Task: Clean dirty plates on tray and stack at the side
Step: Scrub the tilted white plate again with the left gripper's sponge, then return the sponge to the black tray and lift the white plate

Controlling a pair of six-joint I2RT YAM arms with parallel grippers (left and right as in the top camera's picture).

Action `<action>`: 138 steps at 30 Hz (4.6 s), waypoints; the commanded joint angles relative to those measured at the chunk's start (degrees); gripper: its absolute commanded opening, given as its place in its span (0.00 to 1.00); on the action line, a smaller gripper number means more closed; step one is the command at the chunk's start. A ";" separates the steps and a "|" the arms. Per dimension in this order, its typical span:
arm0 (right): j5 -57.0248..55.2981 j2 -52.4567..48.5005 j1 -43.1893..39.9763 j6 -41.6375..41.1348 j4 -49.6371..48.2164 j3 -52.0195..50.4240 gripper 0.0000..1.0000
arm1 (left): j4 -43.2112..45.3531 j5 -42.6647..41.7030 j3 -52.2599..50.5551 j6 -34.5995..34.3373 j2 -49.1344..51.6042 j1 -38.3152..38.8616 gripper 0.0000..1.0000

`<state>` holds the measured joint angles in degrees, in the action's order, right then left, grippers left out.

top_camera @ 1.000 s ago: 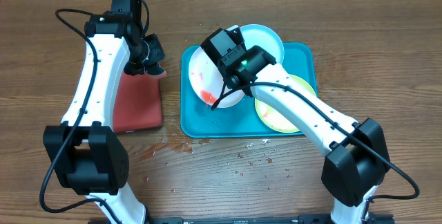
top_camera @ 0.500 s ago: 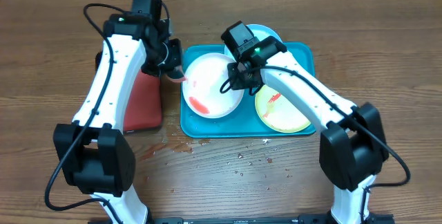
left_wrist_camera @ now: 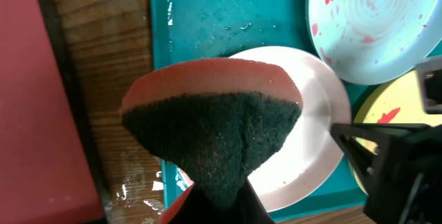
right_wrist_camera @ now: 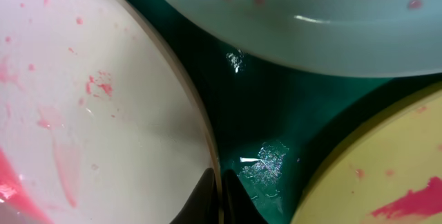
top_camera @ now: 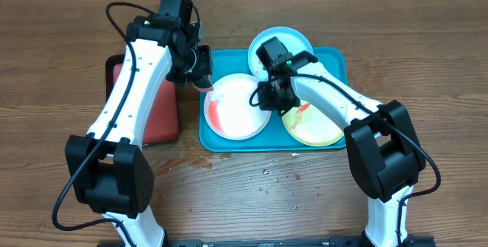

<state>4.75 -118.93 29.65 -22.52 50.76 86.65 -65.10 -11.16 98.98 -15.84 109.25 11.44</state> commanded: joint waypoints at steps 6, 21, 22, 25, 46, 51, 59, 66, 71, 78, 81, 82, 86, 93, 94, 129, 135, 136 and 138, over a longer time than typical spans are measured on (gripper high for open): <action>0.92 -0.79 -0.66 -0.26 -2.75 -2.95 0.04 | 0.61 -2.03 -0.37 0.72 7.43 5.11 0.04; -0.35 -0.79 -3.30 -0.26 -3.93 -2.97 0.04 | 2.82 -0.57 -0.37 -2.40 23.74 11.41 0.04; -0.35 -0.79 -3.52 -0.24 -3.93 -2.97 0.04 | 2.82 0.63 -0.37 -2.80 24.44 11.39 0.04; -0.35 -0.79 -4.02 -0.24 -3.58 -2.97 0.04 | 2.05 8.61 -0.37 -5.11 26.03 11.34 0.04; -0.37 -0.79 -4.07 -0.20 -3.04 -2.95 0.04 | -10.10 28.48 8.55 -14.10 24.35 8.37 0.04; -0.37 -0.63 -3.98 0.09 -1.84 -1.68 0.04 | -8.50 17.42 13.77 -12.74 18.84 6.38 0.04; -0.44 2.69 -2.95 4.52 1.44 3.61 0.04 | -6.75 13.33 15.28 -13.14 8.07 -1.95 0.04; -13.49 8.68 2.01 8.57 1.64 7.21 0.04 | -9.09 13.40 12.37 -12.85 7.76 -9.64 0.04; -35.47 11.08 7.19 11.17 1.66 8.68 0.04 | -4.39 14.03 4.63 -10.80 7.85 -11.54 0.04; -50.21 11.19 12.74 18.53 2.69 9.33 0.04 | 4.04 18.86 -4.50 -11.61 7.85 -14.73 0.04; -56.26 11.19 14.53 18.53 2.73 9.33 0.04 | 5.20 20.76 -5.51 -11.58 7.85 -16.61 0.04; -58.31 11.19 15.21 18.56 2.69 9.33 0.04 | 5.33 20.74 -5.51 -11.45 7.85 -17.22 0.04; -65.35 11.19 17.31 18.58 2.67 9.33 0.04 | 5.90 19.82 -5.62 -9.77 7.87 -18.03 0.04; -67.73 11.19 19.23 25.88 1.60 9.33 0.04 | 9.70 15.72 -7.82 -7.74 8.02 -17.27 0.15; -67.78 11.19 19.45 26.08 1.60 9.33 0.04 | 10.56 15.72 -8.50 -7.74 8.07 -17.27 0.19; -45.97 11.54 16.24 29.57 1.09 8.35 0.04 | -0.04 12.11 7.98 -8.59 8.00 -17.42 1.00; -60.00 13.18 18.18 28.74 0.79 9.51 0.04 | -0.02 12.13 7.98 -8.59 8.00 -17.42 1.00; -55.12 13.14 17.51 29.94 1.27 9.29 0.04 | -0.02 12.13 7.98 -8.59 8.00 -17.42 1.00; -46.18 13.07 15.82 30.38 3.08 9.16 0.04 | -0.02 12.13 7.98 -8.59 8.00 -17.42 1.00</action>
<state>-50.04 -108.47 46.96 7.60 53.04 94.74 -65.12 1.63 106.45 -24.18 117.38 -5.87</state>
